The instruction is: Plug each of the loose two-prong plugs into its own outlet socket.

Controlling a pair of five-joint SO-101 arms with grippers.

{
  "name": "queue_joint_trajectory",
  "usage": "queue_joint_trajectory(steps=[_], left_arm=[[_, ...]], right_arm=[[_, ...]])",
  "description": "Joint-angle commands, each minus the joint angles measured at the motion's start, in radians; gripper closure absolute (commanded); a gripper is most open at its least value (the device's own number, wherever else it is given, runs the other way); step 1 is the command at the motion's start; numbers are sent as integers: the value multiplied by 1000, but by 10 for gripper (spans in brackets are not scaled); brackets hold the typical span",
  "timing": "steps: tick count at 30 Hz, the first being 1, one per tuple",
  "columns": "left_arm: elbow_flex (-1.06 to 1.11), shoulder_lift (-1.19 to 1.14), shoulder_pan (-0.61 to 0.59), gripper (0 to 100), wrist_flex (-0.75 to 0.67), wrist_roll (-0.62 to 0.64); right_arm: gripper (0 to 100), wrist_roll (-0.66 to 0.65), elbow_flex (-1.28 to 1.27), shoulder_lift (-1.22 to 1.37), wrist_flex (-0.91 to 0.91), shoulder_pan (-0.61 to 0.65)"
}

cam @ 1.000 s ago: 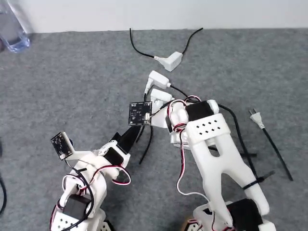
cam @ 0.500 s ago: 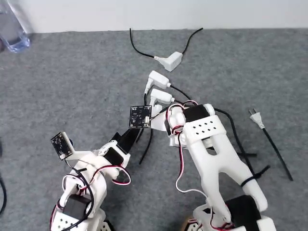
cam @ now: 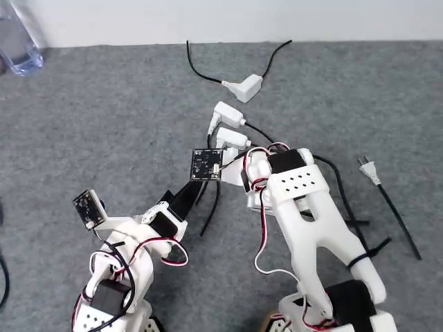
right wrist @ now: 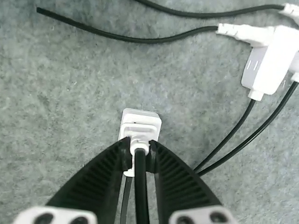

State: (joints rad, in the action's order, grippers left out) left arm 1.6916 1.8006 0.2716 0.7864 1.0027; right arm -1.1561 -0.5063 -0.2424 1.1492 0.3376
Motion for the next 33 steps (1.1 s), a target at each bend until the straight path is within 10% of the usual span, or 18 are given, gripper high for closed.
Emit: queue_joint_trajectory(steps=[1, 33], left_arm=[[-7, 6, 5, 702, -12, -9], [-7, 6, 5, 702, -12, -8]], right_arm=[[987, 0, -3, -4, -51, -18], [988, 213, -51, 94, -94, -96]])
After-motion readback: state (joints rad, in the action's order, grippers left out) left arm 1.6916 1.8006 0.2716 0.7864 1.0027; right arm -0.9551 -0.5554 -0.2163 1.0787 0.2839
